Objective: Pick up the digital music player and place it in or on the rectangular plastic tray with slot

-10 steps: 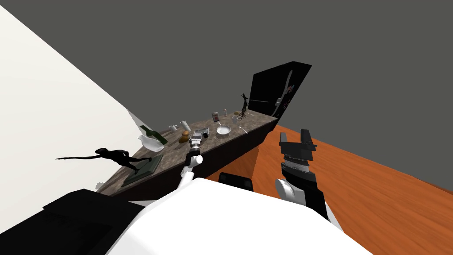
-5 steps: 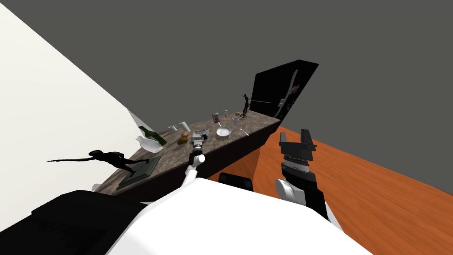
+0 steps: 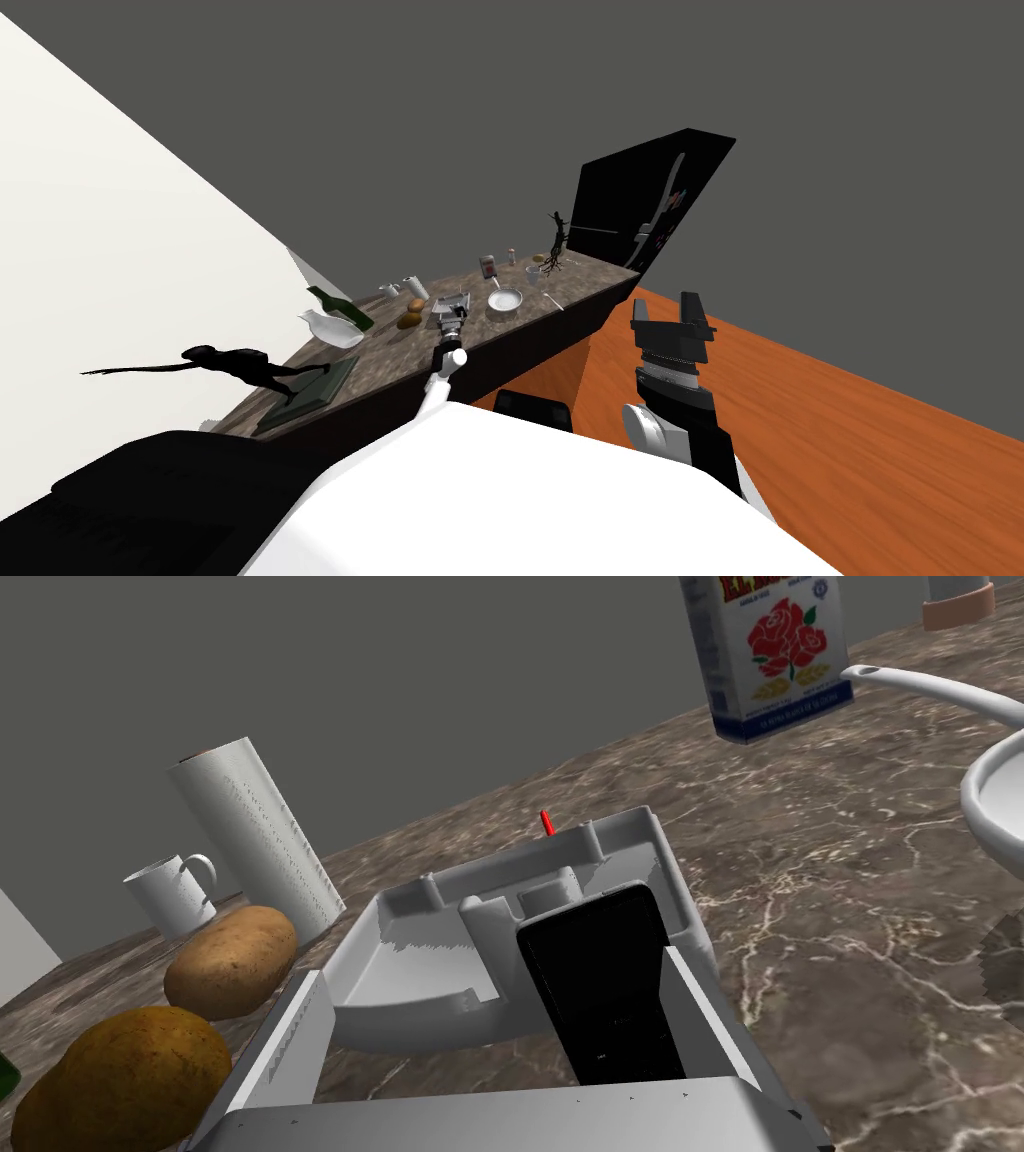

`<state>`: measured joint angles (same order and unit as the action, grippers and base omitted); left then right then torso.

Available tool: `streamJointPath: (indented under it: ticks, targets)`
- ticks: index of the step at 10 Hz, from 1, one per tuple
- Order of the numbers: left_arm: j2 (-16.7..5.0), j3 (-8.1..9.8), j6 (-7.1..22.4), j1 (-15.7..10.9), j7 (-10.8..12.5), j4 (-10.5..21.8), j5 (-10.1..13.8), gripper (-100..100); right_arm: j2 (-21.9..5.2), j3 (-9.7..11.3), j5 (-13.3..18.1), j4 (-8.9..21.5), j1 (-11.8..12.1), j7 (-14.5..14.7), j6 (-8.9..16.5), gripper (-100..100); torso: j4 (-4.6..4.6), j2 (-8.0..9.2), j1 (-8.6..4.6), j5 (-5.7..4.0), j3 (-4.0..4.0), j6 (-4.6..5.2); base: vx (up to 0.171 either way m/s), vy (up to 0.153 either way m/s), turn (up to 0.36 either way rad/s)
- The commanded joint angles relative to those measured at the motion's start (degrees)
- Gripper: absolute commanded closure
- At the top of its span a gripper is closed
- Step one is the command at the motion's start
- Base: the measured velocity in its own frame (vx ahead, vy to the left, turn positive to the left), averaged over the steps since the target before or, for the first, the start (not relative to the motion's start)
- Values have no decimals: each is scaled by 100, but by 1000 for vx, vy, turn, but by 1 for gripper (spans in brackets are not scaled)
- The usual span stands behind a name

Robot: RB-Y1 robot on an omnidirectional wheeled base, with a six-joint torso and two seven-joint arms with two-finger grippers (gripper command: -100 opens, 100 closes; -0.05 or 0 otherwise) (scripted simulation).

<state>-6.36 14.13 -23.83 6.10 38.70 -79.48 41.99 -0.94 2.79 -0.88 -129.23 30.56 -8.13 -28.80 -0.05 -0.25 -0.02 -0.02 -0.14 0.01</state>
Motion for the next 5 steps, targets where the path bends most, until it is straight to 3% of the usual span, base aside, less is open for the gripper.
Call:
streamJointPath:
  ticks: [1,5]
  targets:
    - [13,-11,-35,-119,161,234,124,-100,0,0,0,0,0,0,0,0,0,0,0,0,0,0,79,-23,62]
    - [112,-41,-107,-347,496,710,393,-100,0,0,0,0,0,0,0,0,-3,-14,5,0,-8,0,85,-8,45]
